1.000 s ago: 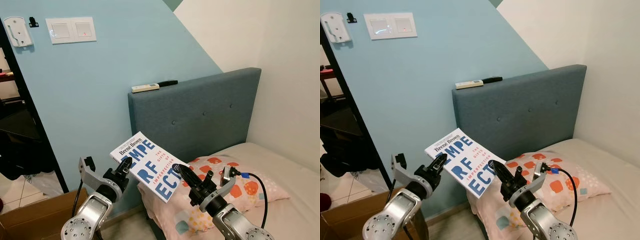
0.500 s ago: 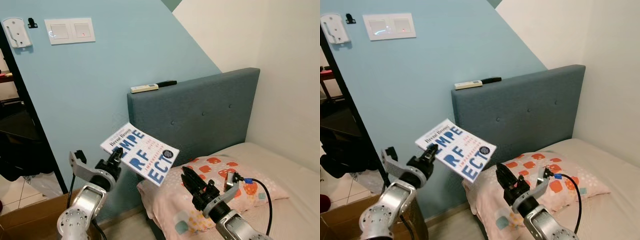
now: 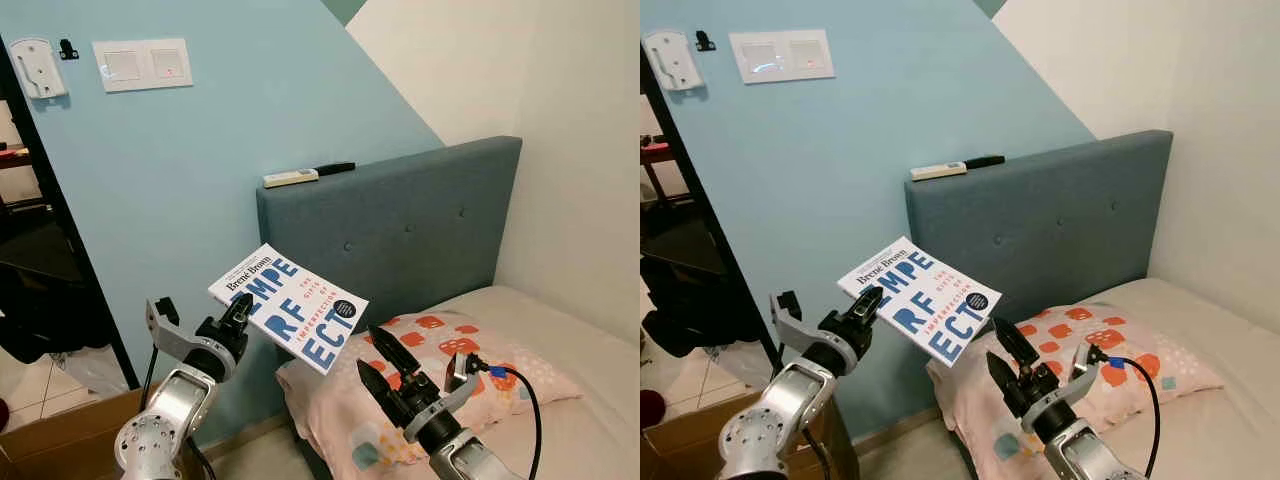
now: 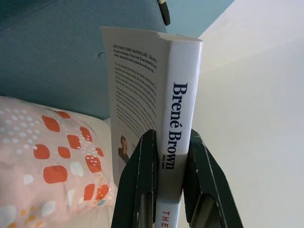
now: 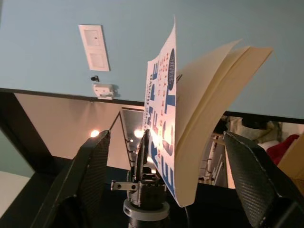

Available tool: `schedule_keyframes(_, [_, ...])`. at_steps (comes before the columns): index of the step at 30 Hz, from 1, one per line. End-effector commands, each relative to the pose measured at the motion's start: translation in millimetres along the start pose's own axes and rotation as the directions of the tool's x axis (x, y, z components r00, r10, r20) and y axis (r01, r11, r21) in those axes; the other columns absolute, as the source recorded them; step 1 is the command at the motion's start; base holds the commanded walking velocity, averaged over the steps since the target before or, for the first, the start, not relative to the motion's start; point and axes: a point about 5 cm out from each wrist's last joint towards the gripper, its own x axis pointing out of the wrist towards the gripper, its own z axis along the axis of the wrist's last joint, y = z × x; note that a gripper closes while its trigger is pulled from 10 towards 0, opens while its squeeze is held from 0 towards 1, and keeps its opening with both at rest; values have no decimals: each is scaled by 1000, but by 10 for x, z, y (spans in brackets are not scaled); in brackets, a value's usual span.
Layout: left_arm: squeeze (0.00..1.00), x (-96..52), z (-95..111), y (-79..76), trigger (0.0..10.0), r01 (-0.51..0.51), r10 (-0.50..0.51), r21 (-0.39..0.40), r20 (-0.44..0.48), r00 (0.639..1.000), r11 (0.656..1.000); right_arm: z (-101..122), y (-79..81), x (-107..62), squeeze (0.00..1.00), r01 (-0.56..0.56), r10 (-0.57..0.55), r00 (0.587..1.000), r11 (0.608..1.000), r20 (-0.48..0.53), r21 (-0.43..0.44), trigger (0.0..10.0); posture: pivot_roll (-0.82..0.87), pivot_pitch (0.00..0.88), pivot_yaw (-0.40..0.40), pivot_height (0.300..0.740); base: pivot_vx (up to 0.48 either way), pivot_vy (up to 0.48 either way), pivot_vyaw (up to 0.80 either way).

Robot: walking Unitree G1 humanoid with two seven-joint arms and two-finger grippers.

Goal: Clean up the room

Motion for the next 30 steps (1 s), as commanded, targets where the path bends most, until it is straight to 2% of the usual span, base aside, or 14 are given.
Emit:
schedule_keyframes(1, [0,-14,20,-40,10000,26,-26,-9,13,1000,1000,-28,20,20,1000,-18,18,1000,1000,-11,25,10000,-4,38,86,740,0,0,0])
schedule_keyframes(4, [0,-14,1,-39,10000,24,-23,-16,9,1000,1000,-61,20,46,1000,-12,12,999,1000,-30,21,10000,-6,39,87,740,0,0,0])
schedule_keyframes(5, [0,-17,-23,-42,10000,25,-25,-21,2,1000,999,-91,14,72,349,-6,8,999,1000,-44,28,10000,-5,39,88,740,0,0,0])
schedule_keyframes(6, [0,-19,-31,-44,10000,25,-26,-25,-1,1000,999,-100,15,80,349,-6,8,999,999,-47,35,10000,-5,39,88,740,0,0,0])
schedule_keyframes(7, [0,-20,-43,-49,10000,28,-28,-27,-5,1000,999,-116,13,92,0,-5,8,999,999,-53,47,10000,-5,39,88,740,0,0,0])
schedule_keyframes(18, [0,-34,-137,-69,10000,45,-45,-1,-50,998,999,-238,-11,189,0,6,0,996,997,-85,73,10000,-2,39,91,740,0,0,0])
schedule_keyframes(30, [0,-53,-138,-67,10000,48,-46,29,-71,996,998,-149,5,274,0,13,-12,1000,998,-25,66,10000,0,46,92,740,0,0,0])
